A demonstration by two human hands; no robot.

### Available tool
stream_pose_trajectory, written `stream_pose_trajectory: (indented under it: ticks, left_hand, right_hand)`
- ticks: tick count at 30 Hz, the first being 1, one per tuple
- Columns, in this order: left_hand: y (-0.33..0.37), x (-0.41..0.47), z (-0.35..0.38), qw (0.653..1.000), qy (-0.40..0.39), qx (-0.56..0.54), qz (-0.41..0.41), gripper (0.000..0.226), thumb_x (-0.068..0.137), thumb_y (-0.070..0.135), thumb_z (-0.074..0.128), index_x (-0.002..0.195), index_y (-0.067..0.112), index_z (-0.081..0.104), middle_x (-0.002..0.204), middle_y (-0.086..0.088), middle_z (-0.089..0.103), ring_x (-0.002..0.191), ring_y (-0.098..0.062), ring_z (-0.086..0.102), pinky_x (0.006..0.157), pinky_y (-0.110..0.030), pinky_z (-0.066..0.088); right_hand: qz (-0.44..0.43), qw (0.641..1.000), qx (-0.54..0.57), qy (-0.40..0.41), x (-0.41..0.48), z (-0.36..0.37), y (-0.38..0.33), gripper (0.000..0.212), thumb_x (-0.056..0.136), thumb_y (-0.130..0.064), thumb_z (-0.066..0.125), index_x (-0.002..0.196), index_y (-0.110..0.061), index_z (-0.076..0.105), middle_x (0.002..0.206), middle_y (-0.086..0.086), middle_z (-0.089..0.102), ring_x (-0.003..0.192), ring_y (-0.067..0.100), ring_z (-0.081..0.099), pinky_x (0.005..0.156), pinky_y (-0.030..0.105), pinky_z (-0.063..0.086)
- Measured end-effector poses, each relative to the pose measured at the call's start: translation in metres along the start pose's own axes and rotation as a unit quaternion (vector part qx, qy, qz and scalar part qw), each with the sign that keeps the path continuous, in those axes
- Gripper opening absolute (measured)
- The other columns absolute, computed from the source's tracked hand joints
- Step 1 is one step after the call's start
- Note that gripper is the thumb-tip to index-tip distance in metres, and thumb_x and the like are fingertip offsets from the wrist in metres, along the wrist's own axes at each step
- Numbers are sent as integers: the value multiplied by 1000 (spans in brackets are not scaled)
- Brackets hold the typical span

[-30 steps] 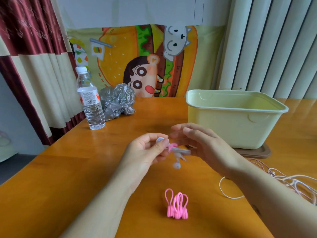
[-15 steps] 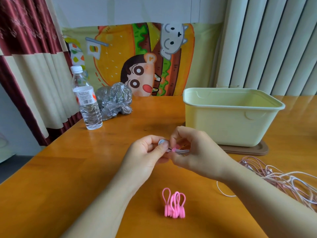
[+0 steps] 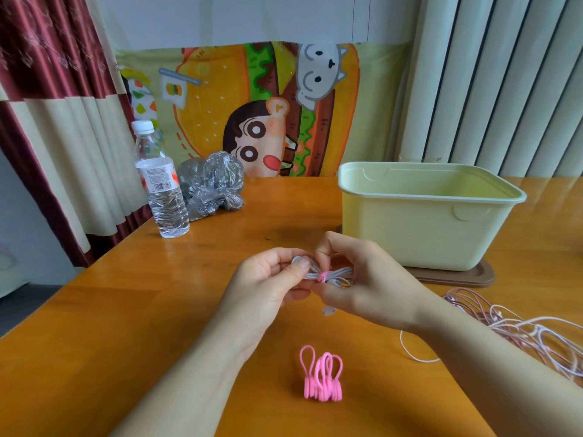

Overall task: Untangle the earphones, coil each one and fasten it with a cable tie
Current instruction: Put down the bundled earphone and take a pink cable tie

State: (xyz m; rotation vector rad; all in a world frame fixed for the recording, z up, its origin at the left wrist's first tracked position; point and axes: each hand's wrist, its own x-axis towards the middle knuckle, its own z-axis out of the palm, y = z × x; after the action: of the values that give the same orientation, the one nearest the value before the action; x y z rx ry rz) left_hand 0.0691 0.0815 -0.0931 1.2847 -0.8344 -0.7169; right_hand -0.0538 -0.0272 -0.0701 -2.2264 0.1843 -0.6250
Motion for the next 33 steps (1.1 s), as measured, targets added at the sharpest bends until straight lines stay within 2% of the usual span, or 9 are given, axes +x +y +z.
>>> stream_pose_trajectory:
  ticks: [4,7,10,14,18,21,24,28,33]
  left_hand:
    - [3,-2,3,998,-4,-57,-39,12,89,10,57,88,13,68,76,-3,73,69,-11,68,63,-21,52]
    - [5,-2,3,998,0,-53,-42,10,89,12,58,90,14,68,78,-2,74,72,-10,69,64,-21,53]
    - [7,-3,-1,996,5,84,25,13,92,14,58,98,22,66,86,5,74,80,-9,70,67,-20,54]
    - [7,-5,-5,956,2,271,113,18,91,20,59,96,37,66,89,22,69,86,0,65,73,-18,53]
    - [9,-6,-5,938,-11,312,153,26,88,17,63,96,41,64,96,19,66,91,2,61,73,-15,52]
    - [9,-7,-3,921,-12,340,192,30,84,16,67,88,45,62,94,18,63,89,0,60,69,-14,51]
    - [6,-4,-5,901,8,366,234,20,82,18,70,83,37,66,88,17,63,85,-2,61,64,-12,49]
    - [3,-1,-8,866,30,402,297,4,82,26,68,79,26,70,85,18,62,83,-2,59,65,-19,48]
    - [3,-4,-7,839,50,430,329,19,82,40,56,78,26,68,89,20,59,80,-6,61,60,-33,52]
  right_hand:
    - [5,1000,9,-13,0,-2,1,28,76,5,65,74,-15,46,68,5,55,57,20,63,57,49,56]
    - [9,1000,19,-19,0,-4,1,23,79,0,69,78,-13,49,73,5,58,60,21,64,60,44,57]
    - [23,999,23,-5,0,-8,3,20,81,-6,71,85,-11,53,74,1,61,62,25,67,58,35,55]
    - [42,999,-2,-2,0,-15,3,20,80,-9,74,90,-11,57,78,4,65,59,21,66,57,32,57]
    - [44,999,-13,-17,-1,-19,1,18,81,-12,73,90,-15,58,79,3,66,57,13,62,56,27,55]
    - [43,998,-25,-30,-1,-19,0,18,81,-15,73,91,-16,58,79,2,64,56,11,58,56,30,52]
    - [42,998,-25,-43,-1,-17,-1,18,81,-18,73,92,-17,59,79,0,64,57,10,58,55,28,53]
    - [45,998,1,-49,0,-15,-2,17,81,-17,73,91,-13,60,79,6,65,61,17,62,59,32,57]
    - [49,998,16,-41,-1,-11,-1,16,81,-13,74,88,-12,60,79,10,66,67,29,63,58,37,58]
